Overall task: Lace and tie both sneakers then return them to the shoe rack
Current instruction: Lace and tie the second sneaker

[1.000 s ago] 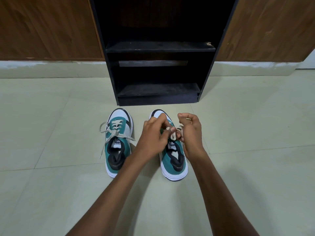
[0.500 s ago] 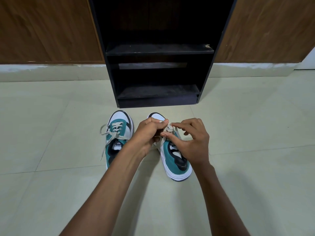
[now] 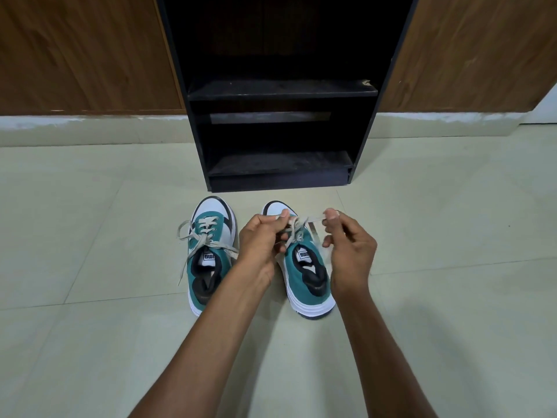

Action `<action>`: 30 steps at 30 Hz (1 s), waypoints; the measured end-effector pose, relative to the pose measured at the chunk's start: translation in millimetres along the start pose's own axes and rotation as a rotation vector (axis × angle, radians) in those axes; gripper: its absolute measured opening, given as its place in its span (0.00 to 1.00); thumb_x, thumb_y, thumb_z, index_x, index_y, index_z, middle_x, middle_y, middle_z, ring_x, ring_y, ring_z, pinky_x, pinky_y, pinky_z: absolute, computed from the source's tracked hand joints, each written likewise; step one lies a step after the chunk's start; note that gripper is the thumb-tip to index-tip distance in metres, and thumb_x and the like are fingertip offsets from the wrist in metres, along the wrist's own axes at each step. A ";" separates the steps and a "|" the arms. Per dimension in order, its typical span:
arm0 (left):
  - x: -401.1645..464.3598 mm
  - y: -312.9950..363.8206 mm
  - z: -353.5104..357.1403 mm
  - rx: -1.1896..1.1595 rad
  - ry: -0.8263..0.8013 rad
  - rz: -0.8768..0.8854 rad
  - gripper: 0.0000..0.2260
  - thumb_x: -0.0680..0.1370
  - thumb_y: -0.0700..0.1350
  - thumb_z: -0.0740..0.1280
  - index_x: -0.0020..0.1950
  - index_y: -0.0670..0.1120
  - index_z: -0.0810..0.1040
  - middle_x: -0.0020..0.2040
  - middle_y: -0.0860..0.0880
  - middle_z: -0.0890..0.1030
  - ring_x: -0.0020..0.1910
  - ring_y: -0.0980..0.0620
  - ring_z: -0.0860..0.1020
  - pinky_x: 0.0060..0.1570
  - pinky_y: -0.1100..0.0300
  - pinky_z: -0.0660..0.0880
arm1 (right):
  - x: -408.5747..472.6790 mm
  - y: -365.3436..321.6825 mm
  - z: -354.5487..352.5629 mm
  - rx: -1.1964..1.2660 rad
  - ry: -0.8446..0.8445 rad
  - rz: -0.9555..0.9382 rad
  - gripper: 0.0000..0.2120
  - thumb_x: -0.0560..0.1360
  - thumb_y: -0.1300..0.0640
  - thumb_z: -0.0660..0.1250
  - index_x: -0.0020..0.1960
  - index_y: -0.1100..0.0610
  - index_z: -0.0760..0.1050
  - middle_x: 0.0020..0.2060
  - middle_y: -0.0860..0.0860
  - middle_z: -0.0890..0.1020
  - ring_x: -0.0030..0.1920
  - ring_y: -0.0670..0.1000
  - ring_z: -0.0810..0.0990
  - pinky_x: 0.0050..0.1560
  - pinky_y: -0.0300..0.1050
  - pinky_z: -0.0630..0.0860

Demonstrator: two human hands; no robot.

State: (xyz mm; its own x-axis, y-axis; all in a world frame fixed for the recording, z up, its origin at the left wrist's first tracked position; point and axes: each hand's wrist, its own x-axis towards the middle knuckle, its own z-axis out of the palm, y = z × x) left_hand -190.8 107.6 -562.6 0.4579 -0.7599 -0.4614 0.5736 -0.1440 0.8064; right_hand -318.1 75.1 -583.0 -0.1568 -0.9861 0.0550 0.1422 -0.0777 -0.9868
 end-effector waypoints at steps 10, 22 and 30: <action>-8.2 -17.2 -18.6 -0.200 0.013 0.289 0.09 0.80 0.39 0.67 0.44 0.46 0.69 0.51 0.41 0.87 0.55 0.52 0.85 0.57 0.59 0.78 | 3.4 21.5 -15.7 0.228 0.067 0.279 0.10 0.84 0.53 0.61 0.52 0.60 0.74 0.50 0.58 0.86 0.51 0.55 0.86 0.50 0.46 0.83; -1.9 -11.7 -2.0 -0.566 -0.297 0.148 0.09 0.83 0.39 0.61 0.43 0.46 0.68 0.50 0.35 0.85 0.37 0.49 0.83 0.49 0.54 0.82 | 32.6 -0.8 11.7 0.602 -0.090 0.630 0.11 0.86 0.58 0.56 0.54 0.62 0.75 0.24 0.47 0.64 0.22 0.44 0.61 0.24 0.37 0.65; -14.9 -33.7 -3.7 -0.506 -0.188 0.128 0.11 0.83 0.38 0.60 0.41 0.45 0.67 0.31 0.43 0.79 0.20 0.57 0.64 0.32 0.61 0.71 | 56.6 5.5 28.0 0.167 -0.090 0.481 0.13 0.84 0.59 0.57 0.44 0.59 0.76 0.19 0.44 0.59 0.19 0.43 0.55 0.19 0.37 0.53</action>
State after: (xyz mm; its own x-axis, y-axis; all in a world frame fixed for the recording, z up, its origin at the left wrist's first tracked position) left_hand -214.4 126.1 -584.3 0.4428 -0.8582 -0.2598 0.7974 0.2444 0.5518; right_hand -298.8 14.8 -581.0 0.0479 -0.9244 -0.3785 0.3328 0.3721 -0.8665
